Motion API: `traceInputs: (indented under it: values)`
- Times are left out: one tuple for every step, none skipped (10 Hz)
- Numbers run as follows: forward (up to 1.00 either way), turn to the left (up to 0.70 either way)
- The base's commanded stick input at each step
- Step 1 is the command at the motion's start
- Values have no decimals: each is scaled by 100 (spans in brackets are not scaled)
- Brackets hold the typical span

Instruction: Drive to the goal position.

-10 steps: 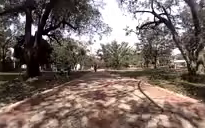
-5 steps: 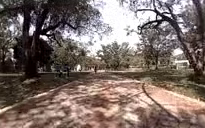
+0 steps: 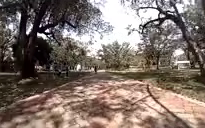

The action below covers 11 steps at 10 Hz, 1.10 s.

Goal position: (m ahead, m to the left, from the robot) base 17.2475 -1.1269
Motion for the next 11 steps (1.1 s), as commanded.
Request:
traceInputs:
  values:
    - [70, -35]
    - [70, -10]
    - [70, 0]
    - [70, 0]
    - [70, 0]
    - [70, 0]
    - [70, 0]
    - [70, 0]
    - [70, 0]
    - [70, 0]
    - [70, 0]
